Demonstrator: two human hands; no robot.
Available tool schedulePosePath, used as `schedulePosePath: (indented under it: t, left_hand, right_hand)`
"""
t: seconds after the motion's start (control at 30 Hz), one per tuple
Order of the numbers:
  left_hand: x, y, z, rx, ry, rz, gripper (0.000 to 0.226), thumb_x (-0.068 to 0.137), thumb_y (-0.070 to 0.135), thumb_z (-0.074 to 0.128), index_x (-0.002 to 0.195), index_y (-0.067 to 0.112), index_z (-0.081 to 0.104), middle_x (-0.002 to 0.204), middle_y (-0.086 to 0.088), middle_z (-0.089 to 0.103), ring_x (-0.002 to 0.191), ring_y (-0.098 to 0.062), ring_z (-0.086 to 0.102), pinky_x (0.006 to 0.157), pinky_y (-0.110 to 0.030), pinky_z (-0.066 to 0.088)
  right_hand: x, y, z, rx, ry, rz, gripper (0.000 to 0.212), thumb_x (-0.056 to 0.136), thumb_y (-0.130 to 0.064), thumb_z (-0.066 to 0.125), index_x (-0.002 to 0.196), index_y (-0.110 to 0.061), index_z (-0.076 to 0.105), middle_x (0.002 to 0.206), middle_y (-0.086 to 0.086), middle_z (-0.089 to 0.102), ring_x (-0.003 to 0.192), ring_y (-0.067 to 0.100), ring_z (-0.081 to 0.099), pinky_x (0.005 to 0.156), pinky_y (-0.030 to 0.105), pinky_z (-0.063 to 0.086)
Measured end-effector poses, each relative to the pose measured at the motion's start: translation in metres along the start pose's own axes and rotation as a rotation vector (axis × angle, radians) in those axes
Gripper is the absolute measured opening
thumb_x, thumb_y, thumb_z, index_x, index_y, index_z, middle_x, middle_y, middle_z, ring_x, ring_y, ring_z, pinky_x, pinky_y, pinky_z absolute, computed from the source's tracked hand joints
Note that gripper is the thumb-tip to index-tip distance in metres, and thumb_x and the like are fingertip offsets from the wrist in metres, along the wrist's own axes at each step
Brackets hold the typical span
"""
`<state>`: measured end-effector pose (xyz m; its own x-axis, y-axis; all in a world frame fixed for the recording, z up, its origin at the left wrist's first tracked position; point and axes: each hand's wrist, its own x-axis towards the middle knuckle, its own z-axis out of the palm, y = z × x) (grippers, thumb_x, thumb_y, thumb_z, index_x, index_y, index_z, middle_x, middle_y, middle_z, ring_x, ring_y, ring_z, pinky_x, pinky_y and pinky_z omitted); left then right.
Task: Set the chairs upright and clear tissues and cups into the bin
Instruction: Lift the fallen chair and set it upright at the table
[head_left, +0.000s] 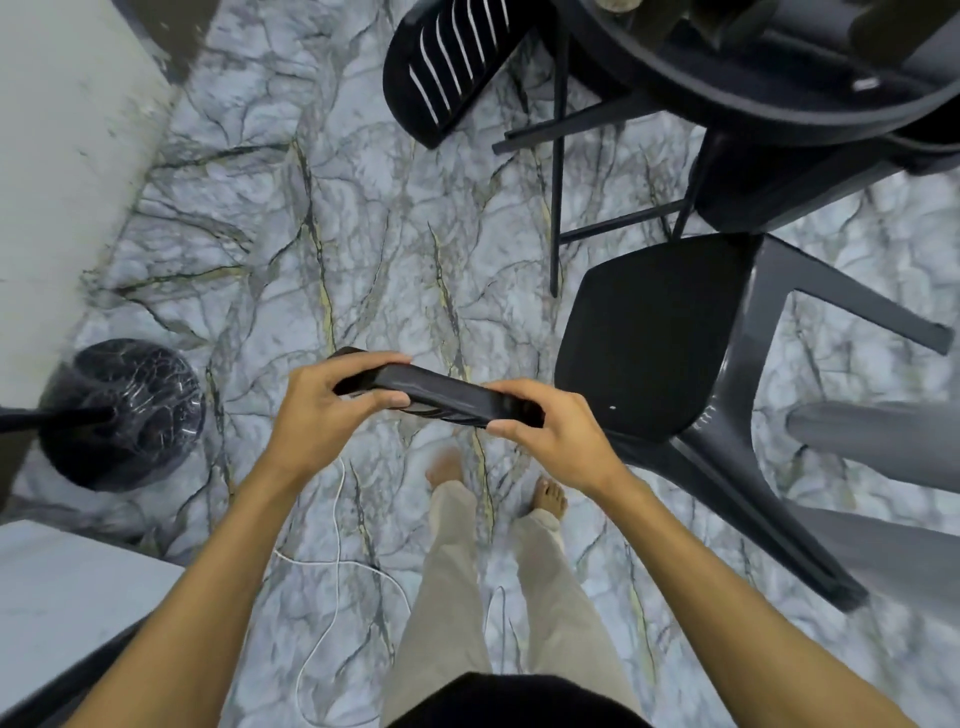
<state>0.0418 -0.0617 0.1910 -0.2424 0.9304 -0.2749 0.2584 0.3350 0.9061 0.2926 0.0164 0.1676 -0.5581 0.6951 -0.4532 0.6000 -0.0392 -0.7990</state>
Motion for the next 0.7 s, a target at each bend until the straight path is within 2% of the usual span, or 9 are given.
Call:
schedulePosePath:
  t: [0.1,0.17,0.23,0.37,0.57,0.7]
  left_hand:
    - [-0.014,0.022,0.020,-0.036,0.061,0.023,0.038,0.073,0.012,0.081,0.096,0.042,0.075,0.099,0.006,0.075,0.097,-0.010,0.070,0.088,-0.021,0.053]
    - [-0.023,0.036,0.032,-0.036,0.084,0.018,0.033,0.073,0.015,0.080,0.098,0.036,0.075,0.098,0.007,0.076,0.097,-0.010,0.070,0.088,-0.025,0.054]
    - [-0.031,0.052,0.046,-0.018,0.089,0.010,0.031,0.074,0.014,0.082,0.101,0.028,0.075,0.098,0.007,0.076,0.097,-0.009,0.070,0.089,-0.028,0.055]
    - [-0.046,0.093,0.076,0.018,0.104,0.049,0.032,0.073,0.012,0.083,0.100,0.026,0.073,0.091,0.027,0.072,0.091,0.002,0.069,0.084,-0.018,0.054]
    - [-0.062,0.134,0.105,0.075,0.058,0.131,0.031,0.072,0.021,0.085,0.099,0.030,0.072,0.099,0.023,0.071,0.093,0.002,0.068,0.083,-0.016,0.052]
    - [-0.072,0.141,0.099,0.056,-0.089,0.107,0.037,0.072,0.018,0.084,0.106,0.028,0.074,0.101,0.017,0.074,0.100,-0.001,0.068,0.089,-0.020,0.052]
  right_hand:
    - [-0.016,-0.003,-0.020,-0.045,-0.022,-0.023,0.040,0.086,-0.037,0.072,0.124,-0.028,0.063,0.111,-0.015,0.066,0.099,0.002,0.060,0.086,0.014,0.044]
    - [-0.025,-0.012,-0.029,-0.051,-0.036,-0.067,0.043,0.086,-0.038,0.071,0.127,-0.029,0.061,0.115,-0.013,0.067,0.103,0.004,0.062,0.089,0.018,0.047]
    - [-0.034,-0.022,-0.037,-0.072,-0.060,-0.140,0.042,0.089,-0.038,0.069,0.128,-0.027,0.061,0.111,-0.011,0.069,0.099,0.005,0.063,0.085,0.019,0.048]
    - [-0.059,-0.035,-0.064,-0.064,-0.060,-0.222,0.042,0.090,-0.035,0.068,0.129,-0.024,0.061,0.111,-0.008,0.070,0.097,0.005,0.064,0.083,0.016,0.049]
    - [-0.096,-0.041,-0.102,-0.041,-0.041,-0.269,0.040,0.086,-0.031,0.073,0.124,-0.024,0.065,0.106,-0.013,0.071,0.097,0.002,0.065,0.083,0.014,0.049]
    - [-0.119,-0.036,-0.117,0.001,0.026,-0.264,0.034,0.085,-0.025,0.074,0.119,-0.025,0.068,0.105,-0.011,0.073,0.098,0.005,0.067,0.087,0.030,0.054]
